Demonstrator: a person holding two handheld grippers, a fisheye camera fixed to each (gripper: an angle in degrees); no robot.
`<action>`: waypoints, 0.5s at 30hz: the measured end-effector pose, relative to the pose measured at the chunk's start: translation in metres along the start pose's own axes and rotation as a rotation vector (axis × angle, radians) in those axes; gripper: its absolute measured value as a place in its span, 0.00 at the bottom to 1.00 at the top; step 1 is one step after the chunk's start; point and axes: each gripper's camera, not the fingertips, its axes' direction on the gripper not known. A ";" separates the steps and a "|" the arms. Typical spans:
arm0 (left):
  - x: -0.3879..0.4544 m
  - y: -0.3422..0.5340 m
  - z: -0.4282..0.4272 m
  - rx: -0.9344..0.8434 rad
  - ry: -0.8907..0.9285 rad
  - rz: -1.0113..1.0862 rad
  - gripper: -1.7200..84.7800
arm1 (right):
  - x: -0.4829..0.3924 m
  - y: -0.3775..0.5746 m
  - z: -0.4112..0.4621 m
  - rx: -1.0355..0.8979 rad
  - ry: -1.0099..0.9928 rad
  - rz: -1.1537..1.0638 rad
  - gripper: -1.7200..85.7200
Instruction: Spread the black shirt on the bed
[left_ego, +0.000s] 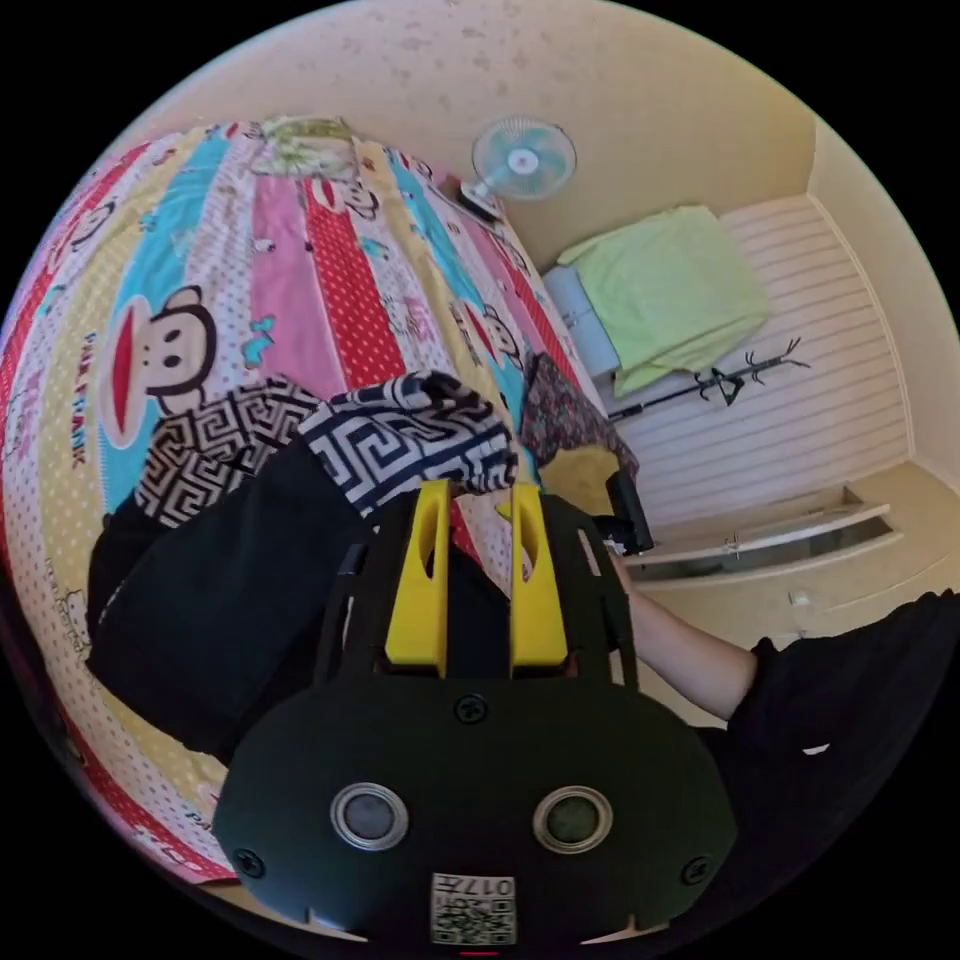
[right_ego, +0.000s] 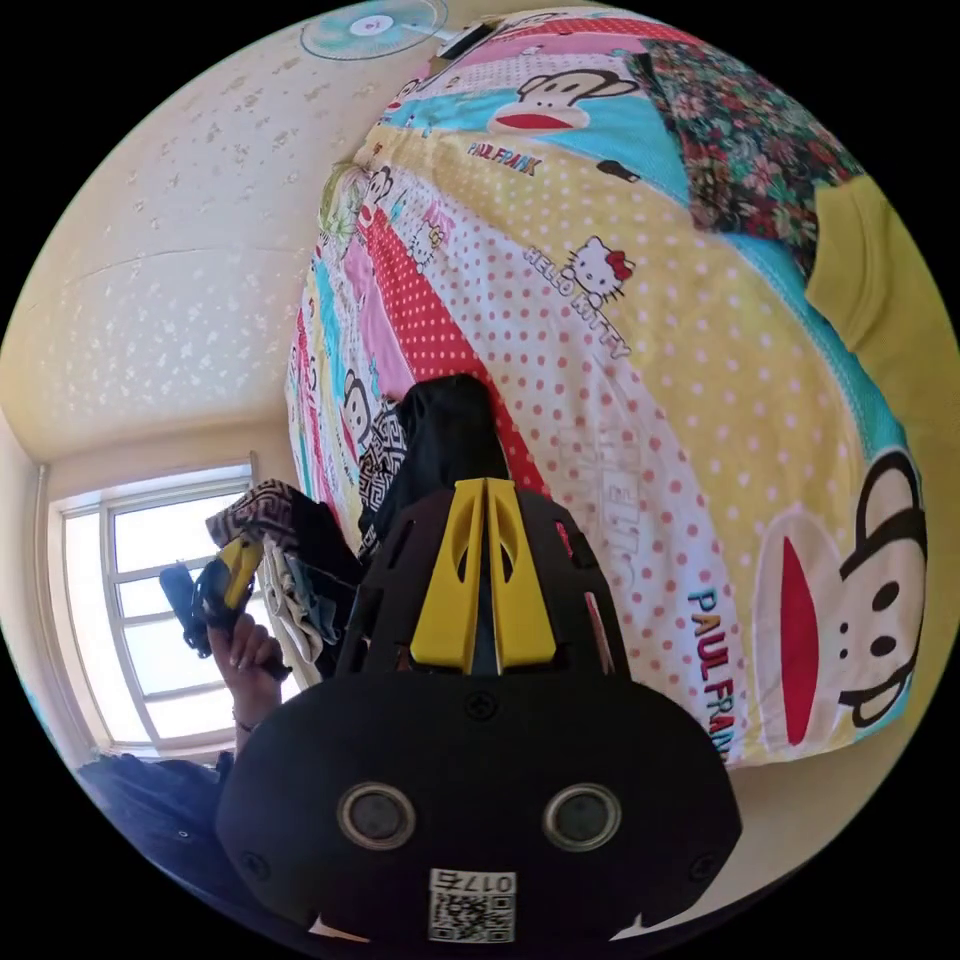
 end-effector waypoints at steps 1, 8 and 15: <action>0.003 0.006 0.011 -0.042 -0.018 0.005 0.15 | 0.005 0.004 0.000 -0.012 0.008 0.006 0.03; -0.049 0.130 -0.033 -0.019 -0.125 -0.291 0.15 | 0.024 0.035 -0.004 -0.286 0.220 -0.161 0.08; -0.131 0.293 -0.068 0.029 -0.236 -0.810 0.20 | 0.044 0.066 0.025 -0.519 0.273 -0.253 0.13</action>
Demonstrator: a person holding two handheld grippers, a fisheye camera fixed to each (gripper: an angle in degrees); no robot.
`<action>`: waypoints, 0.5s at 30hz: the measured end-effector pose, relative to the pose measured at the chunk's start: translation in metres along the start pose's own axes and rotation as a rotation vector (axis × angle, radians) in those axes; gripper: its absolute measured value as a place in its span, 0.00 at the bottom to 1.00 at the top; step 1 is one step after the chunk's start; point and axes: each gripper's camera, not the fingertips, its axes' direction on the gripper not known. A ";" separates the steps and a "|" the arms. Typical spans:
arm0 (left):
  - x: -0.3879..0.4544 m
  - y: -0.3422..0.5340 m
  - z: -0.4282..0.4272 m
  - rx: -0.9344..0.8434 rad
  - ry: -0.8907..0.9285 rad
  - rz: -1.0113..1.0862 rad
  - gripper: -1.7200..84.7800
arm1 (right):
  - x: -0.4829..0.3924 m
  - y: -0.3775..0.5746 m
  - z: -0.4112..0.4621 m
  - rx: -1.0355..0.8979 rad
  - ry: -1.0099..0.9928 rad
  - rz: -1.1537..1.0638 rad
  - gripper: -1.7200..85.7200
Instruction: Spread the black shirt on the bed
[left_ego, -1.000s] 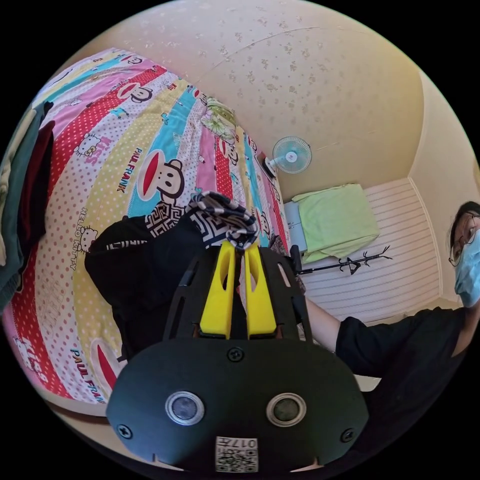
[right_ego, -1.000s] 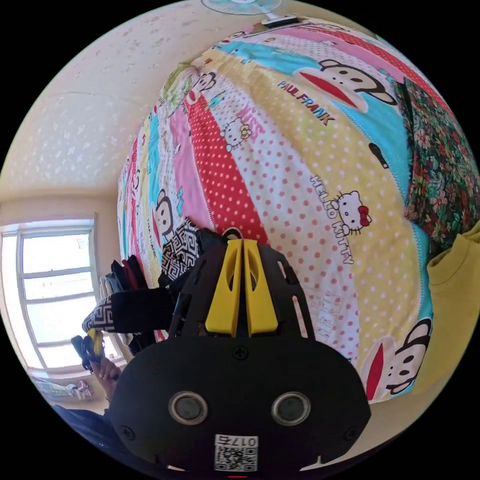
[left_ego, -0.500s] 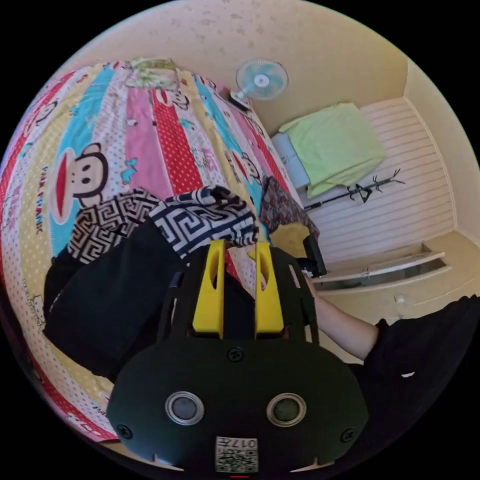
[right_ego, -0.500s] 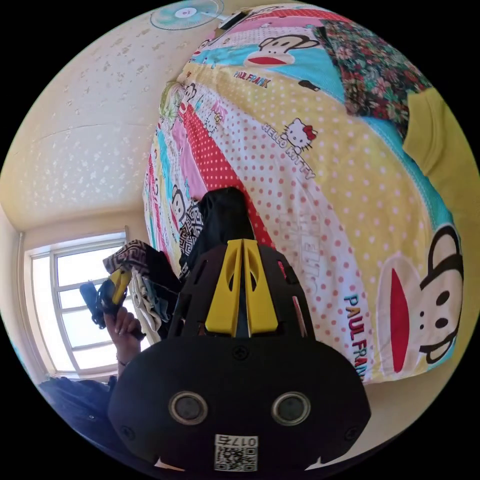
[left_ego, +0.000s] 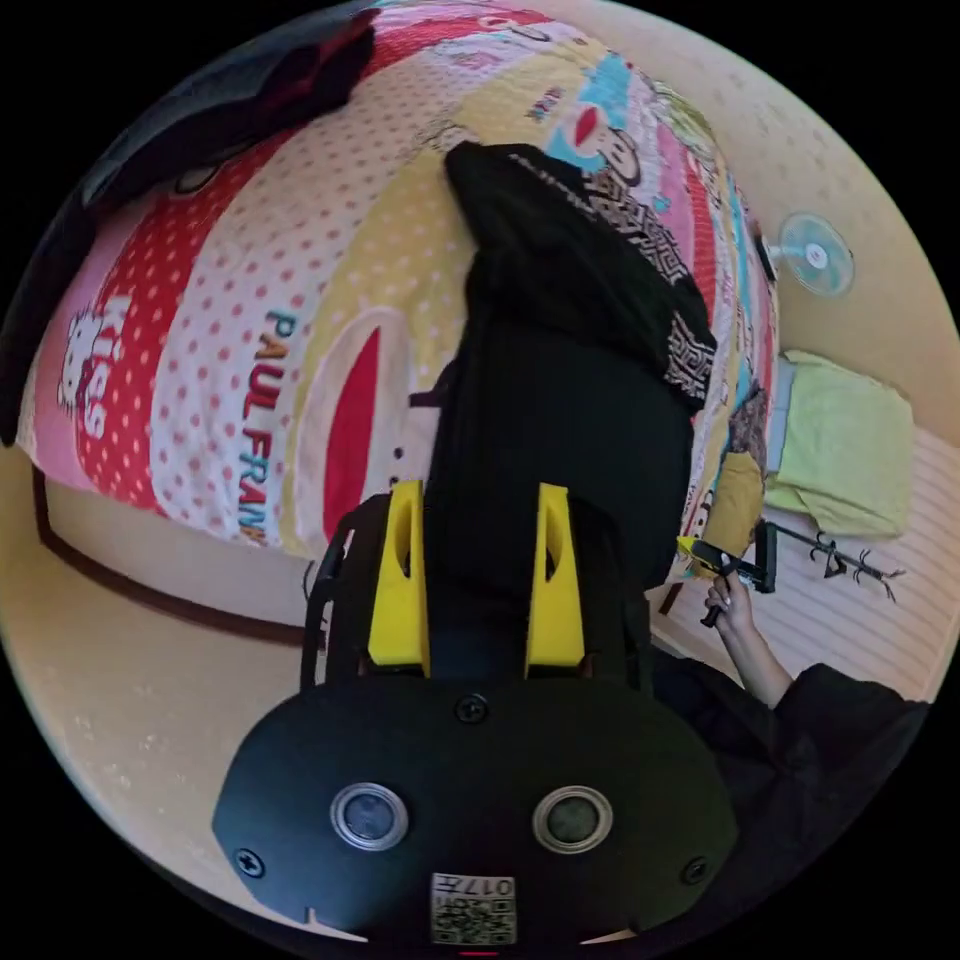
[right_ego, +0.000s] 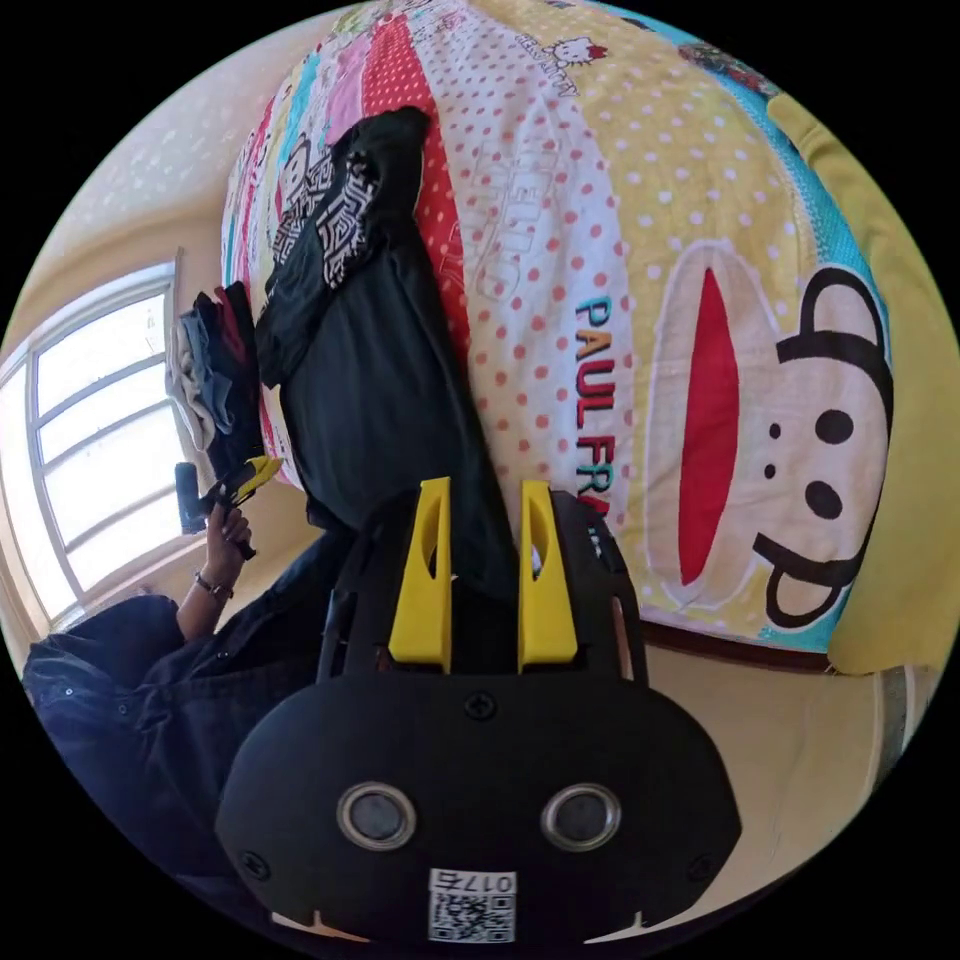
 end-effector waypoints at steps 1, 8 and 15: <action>-0.007 0.002 0.014 -0.035 0.026 -0.034 0.19 | 0.000 -0.001 0.005 -0.013 -0.006 0.002 0.13; 0.011 -0.008 -0.022 -0.057 0.176 0.050 0.03 | -0.018 -0.015 -0.022 -0.009 -0.086 -0.001 0.06; 0.020 -0.065 -0.117 0.156 0.230 0.135 0.05 | -0.030 -0.076 -0.086 0.157 -0.204 -0.071 0.06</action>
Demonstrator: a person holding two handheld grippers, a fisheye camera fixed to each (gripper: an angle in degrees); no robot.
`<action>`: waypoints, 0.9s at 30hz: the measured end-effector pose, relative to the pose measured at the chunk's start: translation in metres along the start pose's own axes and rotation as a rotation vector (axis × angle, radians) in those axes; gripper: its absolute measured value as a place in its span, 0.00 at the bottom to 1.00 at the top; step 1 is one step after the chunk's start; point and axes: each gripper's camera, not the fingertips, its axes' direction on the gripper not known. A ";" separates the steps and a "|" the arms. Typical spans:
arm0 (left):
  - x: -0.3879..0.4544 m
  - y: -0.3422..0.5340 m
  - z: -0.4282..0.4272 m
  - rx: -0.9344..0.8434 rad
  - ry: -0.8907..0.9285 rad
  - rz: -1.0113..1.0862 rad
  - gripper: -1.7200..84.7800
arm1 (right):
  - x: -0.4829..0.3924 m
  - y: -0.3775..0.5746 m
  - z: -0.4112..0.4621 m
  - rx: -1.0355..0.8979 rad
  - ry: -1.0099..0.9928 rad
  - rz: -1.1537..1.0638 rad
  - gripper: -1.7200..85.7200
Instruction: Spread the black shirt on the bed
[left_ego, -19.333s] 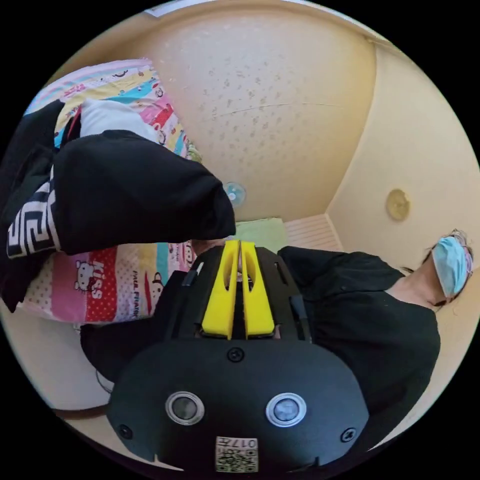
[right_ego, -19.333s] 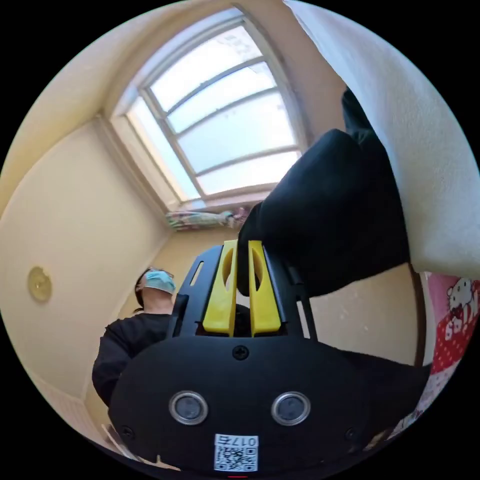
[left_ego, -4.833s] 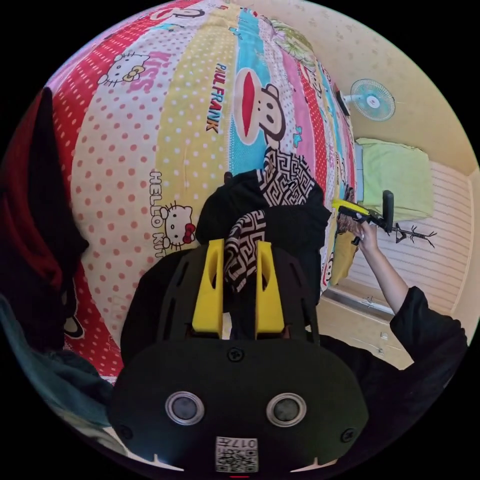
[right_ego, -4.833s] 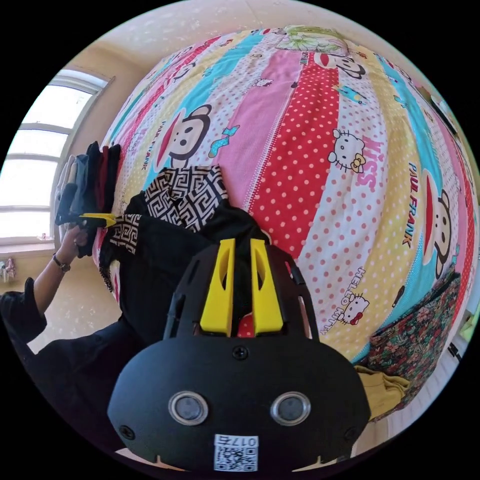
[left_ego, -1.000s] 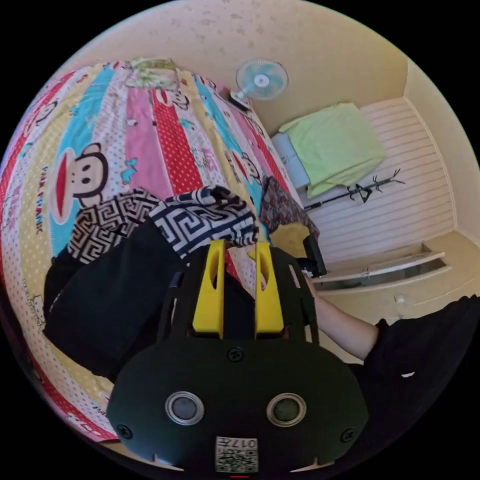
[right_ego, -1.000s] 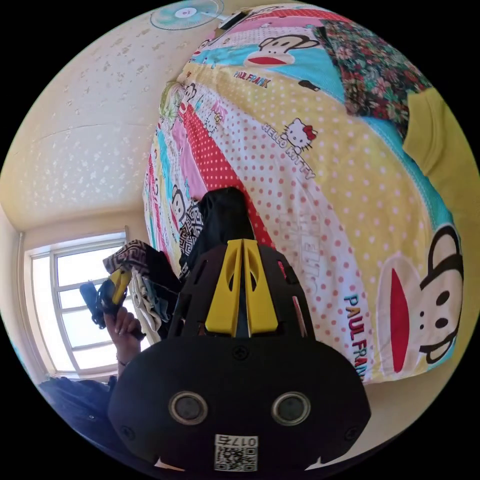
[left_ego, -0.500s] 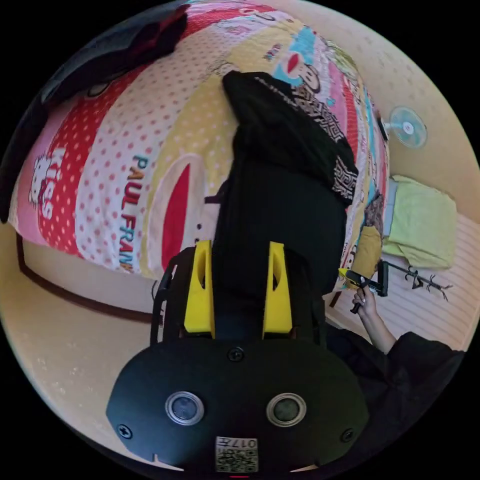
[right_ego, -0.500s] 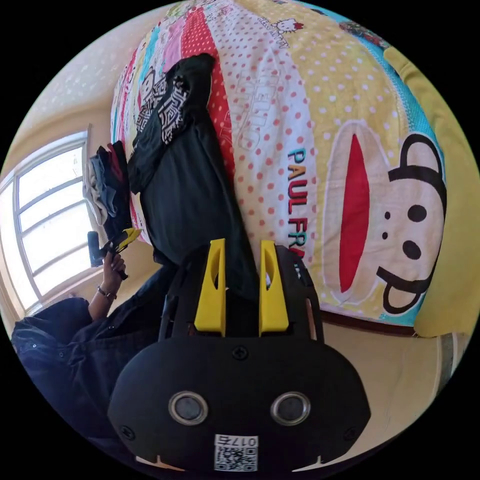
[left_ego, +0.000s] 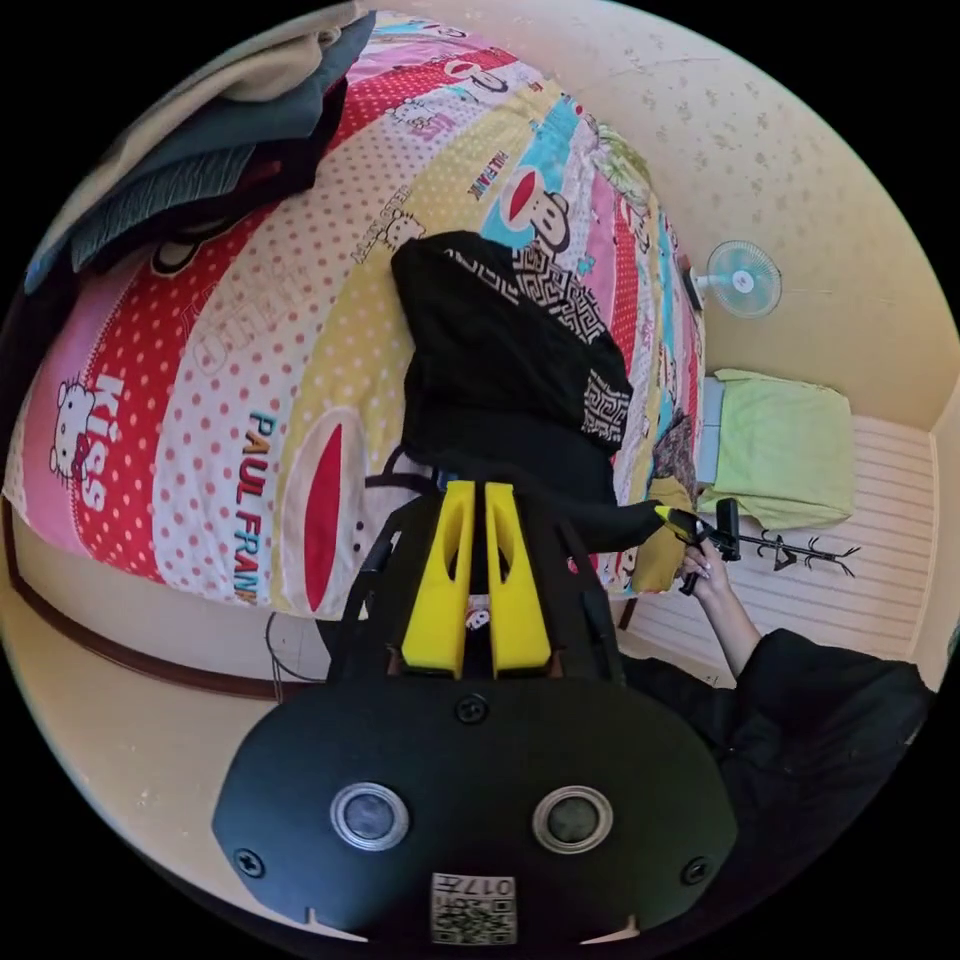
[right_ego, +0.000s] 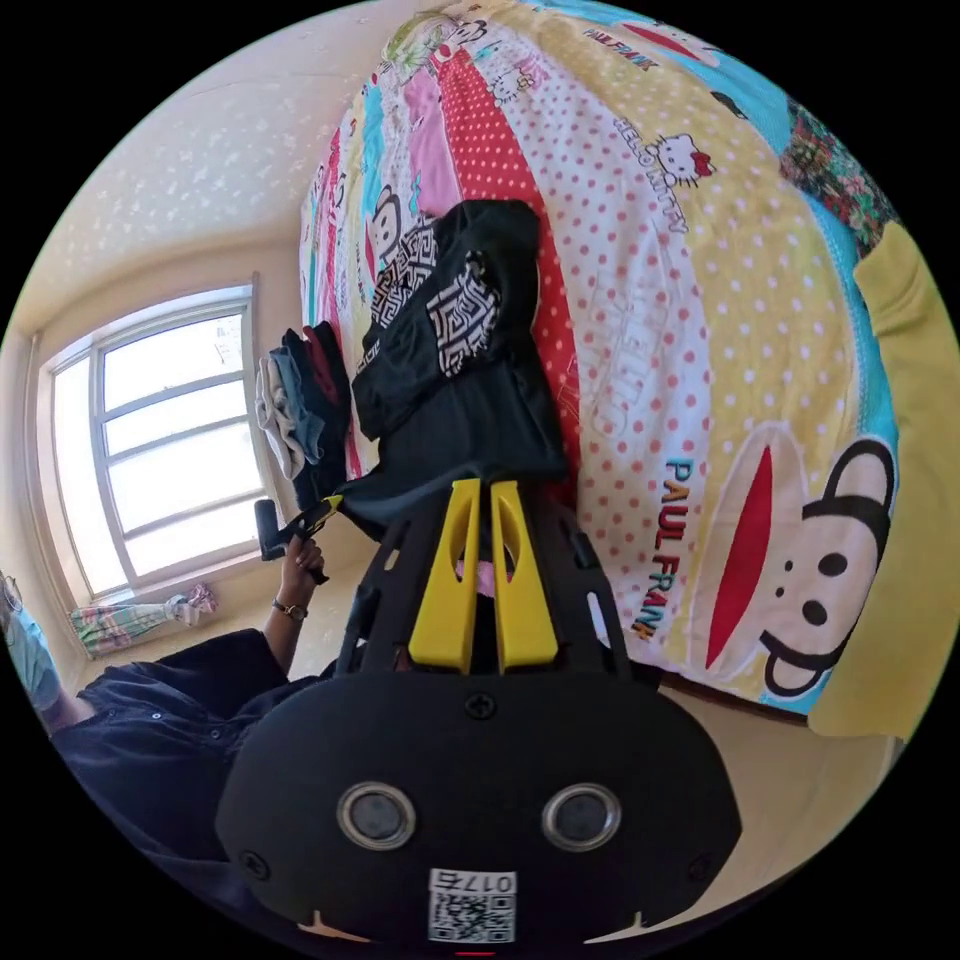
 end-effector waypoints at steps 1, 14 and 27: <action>-0.008 -0.014 -0.004 0.022 0.040 -0.006 0.08 | 0.001 -0.007 -0.001 0.013 -0.014 -0.004 0.06; -0.076 0.017 -0.003 -0.032 0.054 -0.165 0.18 | 0.040 -0.016 0.012 0.000 0.114 0.046 0.15; -0.091 0.021 -0.052 -0.178 0.506 -0.138 0.07 | 0.041 -0.012 -0.003 -0.225 -0.117 -0.104 0.06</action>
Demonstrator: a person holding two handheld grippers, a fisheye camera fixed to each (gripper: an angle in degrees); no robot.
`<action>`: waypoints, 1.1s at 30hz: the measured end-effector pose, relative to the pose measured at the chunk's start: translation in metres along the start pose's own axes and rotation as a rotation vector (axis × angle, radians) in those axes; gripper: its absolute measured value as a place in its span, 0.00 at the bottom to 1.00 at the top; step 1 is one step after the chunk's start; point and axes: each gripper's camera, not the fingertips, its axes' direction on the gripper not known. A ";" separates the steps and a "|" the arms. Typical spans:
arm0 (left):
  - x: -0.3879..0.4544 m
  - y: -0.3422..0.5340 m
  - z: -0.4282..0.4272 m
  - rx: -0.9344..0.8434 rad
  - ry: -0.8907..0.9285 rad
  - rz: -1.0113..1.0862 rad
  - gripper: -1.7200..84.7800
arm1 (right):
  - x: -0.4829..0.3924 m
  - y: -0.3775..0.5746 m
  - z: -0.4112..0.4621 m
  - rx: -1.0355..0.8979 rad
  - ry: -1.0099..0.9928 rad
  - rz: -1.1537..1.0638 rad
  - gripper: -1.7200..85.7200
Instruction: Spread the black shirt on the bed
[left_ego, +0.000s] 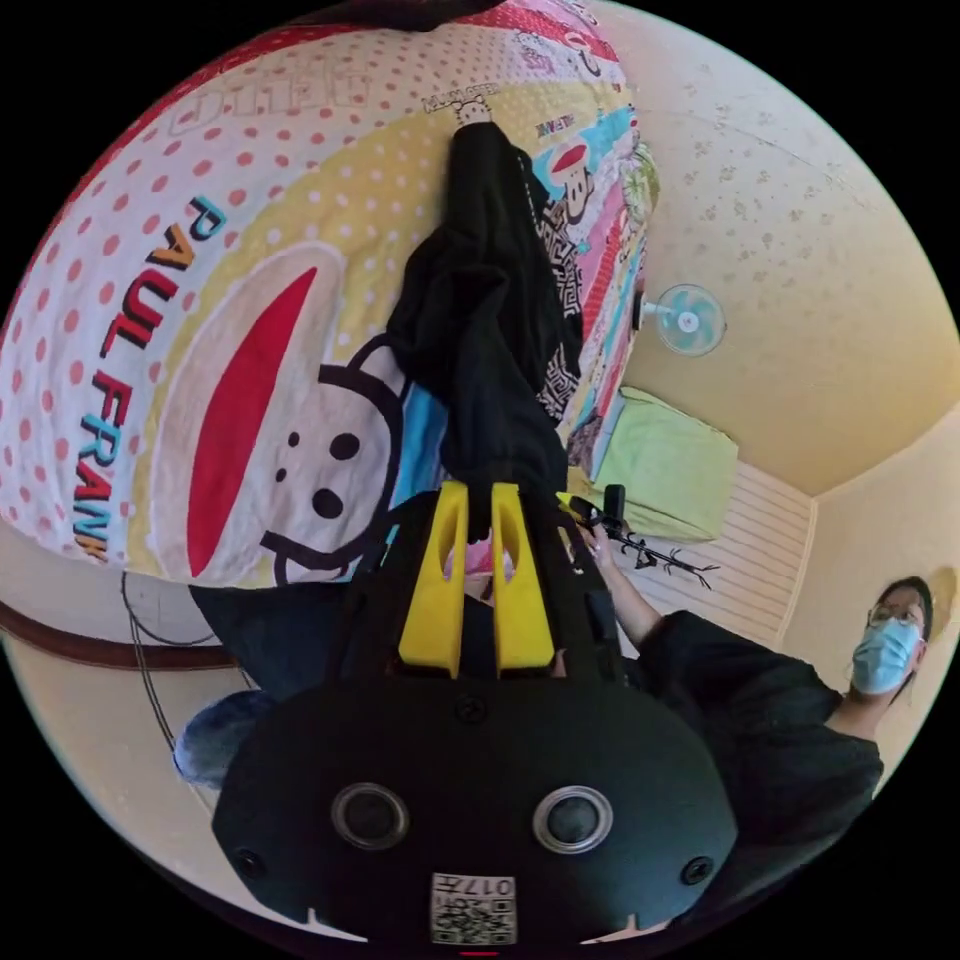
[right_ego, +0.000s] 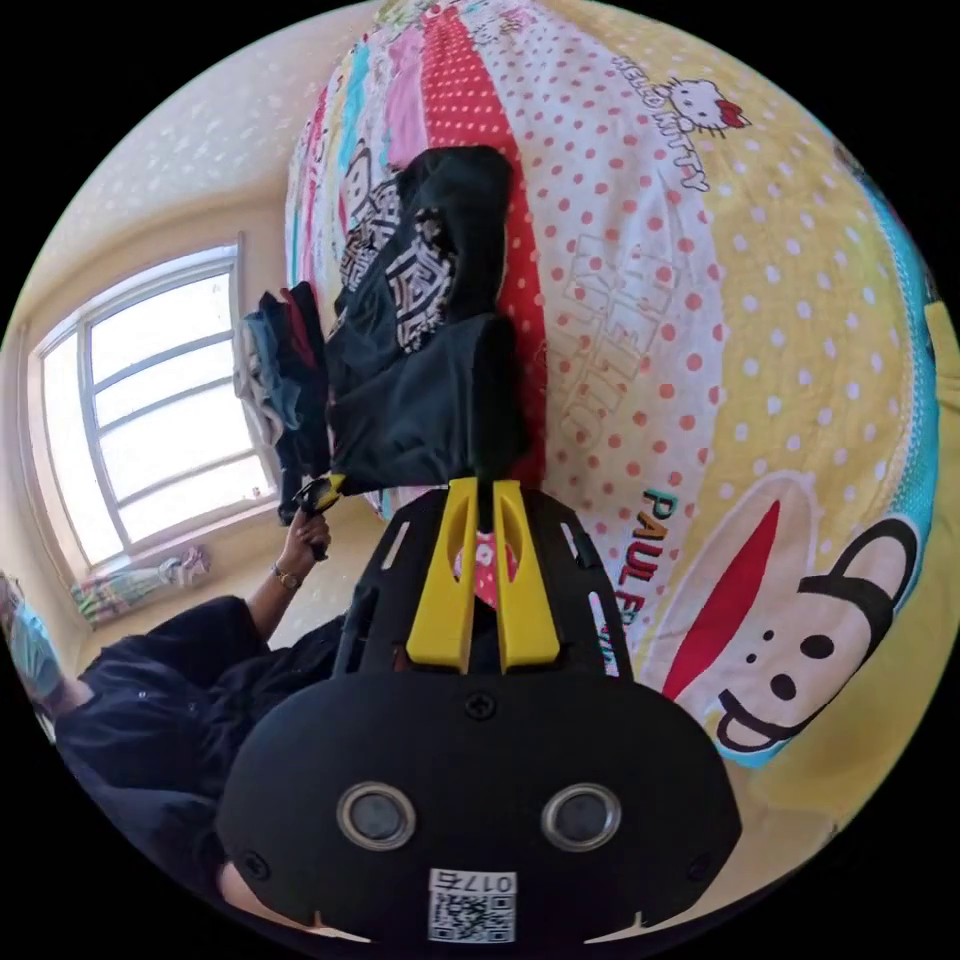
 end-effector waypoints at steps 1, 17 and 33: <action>0.005 0.018 -0.008 -0.048 0.083 0.033 0.07 | -0.002 0.006 -0.005 -0.012 -0.053 -0.019 0.06; 0.042 -0.025 -0.071 0.181 0.431 0.079 0.06 | 0.007 -0.036 -0.048 0.257 -0.662 -0.054 0.06; 0.053 -0.136 -0.037 0.286 -0.406 0.013 0.21 | -0.017 -0.166 -0.009 0.399 -0.116 0.170 0.15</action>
